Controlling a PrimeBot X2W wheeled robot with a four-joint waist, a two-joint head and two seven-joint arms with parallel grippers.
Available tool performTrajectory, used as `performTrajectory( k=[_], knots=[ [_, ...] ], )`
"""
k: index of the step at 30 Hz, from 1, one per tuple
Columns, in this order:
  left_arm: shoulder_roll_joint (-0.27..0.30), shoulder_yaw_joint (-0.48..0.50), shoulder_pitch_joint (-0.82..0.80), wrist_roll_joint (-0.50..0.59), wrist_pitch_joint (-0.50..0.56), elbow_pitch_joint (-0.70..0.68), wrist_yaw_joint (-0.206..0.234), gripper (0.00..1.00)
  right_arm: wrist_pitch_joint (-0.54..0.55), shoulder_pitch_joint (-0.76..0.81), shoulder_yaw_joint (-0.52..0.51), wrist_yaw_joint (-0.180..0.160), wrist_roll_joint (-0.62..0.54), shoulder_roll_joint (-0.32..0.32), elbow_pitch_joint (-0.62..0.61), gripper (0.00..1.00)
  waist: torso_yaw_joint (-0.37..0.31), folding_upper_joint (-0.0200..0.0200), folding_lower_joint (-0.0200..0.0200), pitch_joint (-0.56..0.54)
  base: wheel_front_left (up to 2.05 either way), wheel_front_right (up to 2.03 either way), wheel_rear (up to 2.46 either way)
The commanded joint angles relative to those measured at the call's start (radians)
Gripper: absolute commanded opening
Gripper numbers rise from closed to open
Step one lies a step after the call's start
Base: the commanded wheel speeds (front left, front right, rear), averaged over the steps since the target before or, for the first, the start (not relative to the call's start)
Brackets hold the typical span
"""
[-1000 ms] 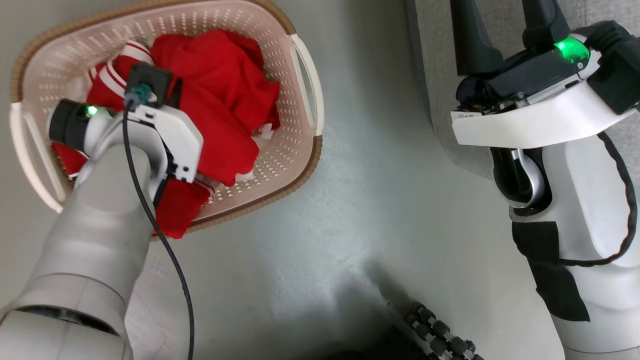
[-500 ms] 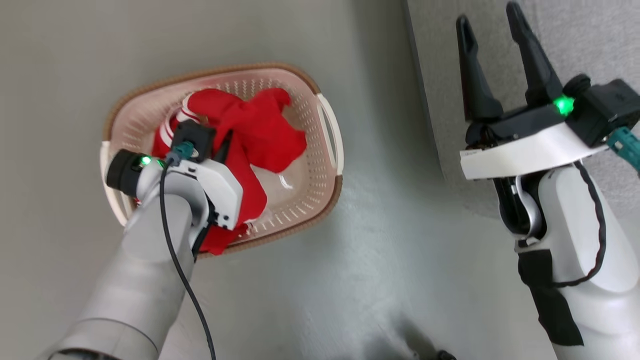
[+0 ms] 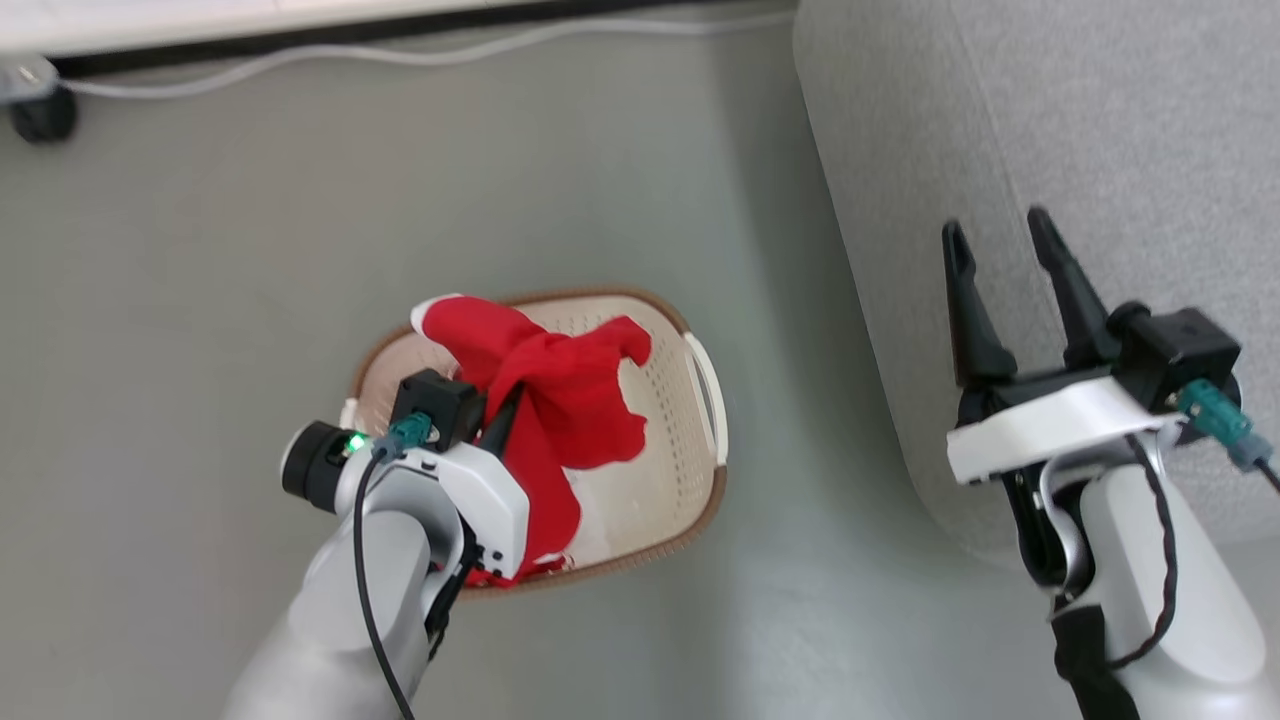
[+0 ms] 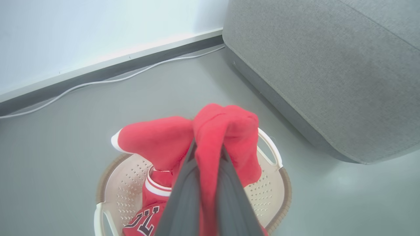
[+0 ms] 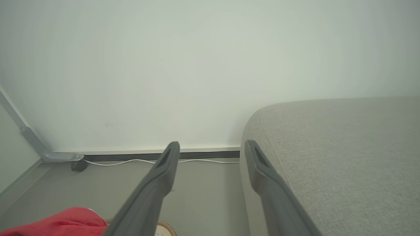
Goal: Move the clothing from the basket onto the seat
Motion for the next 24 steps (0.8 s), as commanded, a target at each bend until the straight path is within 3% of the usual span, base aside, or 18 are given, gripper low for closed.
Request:
performTrajectory(
  k=[1,13,24],
  knots=[
    [0.011,0.018,0.028,-0.022,-0.013,-0.046,-0.007,0.0,-0.006,0.039,0.008,0.007,-0.018,0.003,-0.007,1.0,0.042,0.0,0.0,-0.099,0.0,0.0,0.0],
    [0.011,0.051,0.162,-0.067,-0.013,-0.176,0.005,0.0,-0.006,0.181,-0.024,0.007,-0.039,-0.009,0.042,1.0,0.106,0.0,0.0,-0.313,0.0,0.0,0.0],
    [0.026,0.11,0.196,-0.048,-0.013,-0.303,-0.009,0.0,-0.006,0.252,-0.042,0.007,-0.043,-0.007,0.048,1.0,0.131,0.0,0.0,-0.387,0.0,0.0,0.0]
  ],
)
